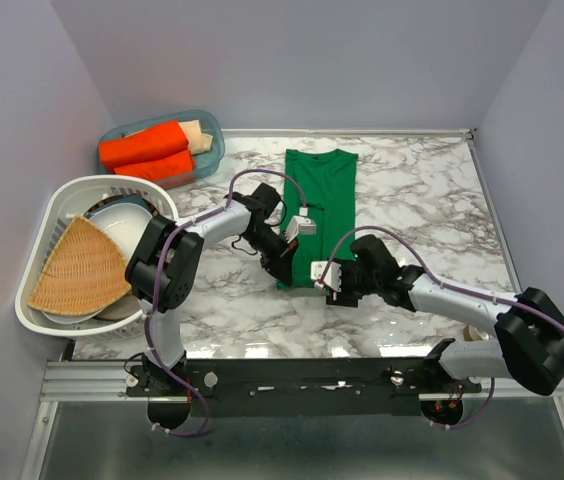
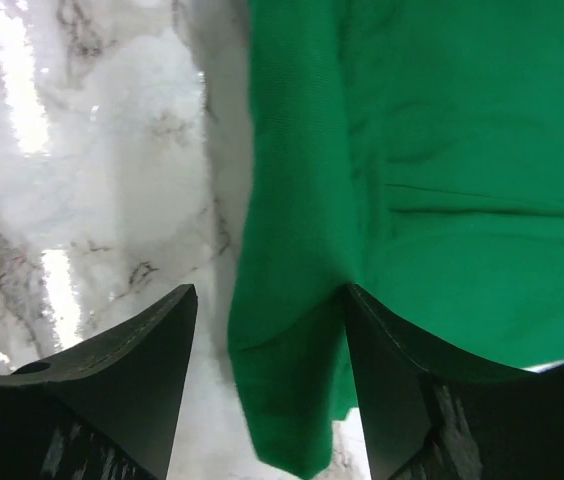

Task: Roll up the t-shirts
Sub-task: Roll the T-shirt to the center of the board.

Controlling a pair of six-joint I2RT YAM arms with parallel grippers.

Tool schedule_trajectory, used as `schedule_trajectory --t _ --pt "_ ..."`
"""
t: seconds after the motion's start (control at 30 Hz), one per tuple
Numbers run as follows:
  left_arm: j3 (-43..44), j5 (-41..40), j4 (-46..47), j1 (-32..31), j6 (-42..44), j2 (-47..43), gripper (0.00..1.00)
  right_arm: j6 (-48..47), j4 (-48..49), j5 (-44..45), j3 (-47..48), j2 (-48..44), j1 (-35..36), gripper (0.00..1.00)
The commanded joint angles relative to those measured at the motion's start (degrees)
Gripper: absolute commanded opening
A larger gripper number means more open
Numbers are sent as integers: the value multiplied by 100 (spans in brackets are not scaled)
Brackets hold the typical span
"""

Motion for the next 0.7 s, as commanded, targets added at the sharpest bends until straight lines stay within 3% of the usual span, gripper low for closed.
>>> schedule_trajectory --t 0.0,0.3,0.43,0.67 --pt "-131 295 -193 86 82 -150 0 -103 517 433 -87 -80 43 68" --pt "-17 409 -79 138 -76 -71 0 -138 -107 -94 -113 -485 51 69" --pt "27 462 -18 147 -120 -97 0 -86 -353 -420 -35 -240 51 71" --pt "-78 523 35 191 -191 -229 0 -252 -196 -236 71 235 51 71"
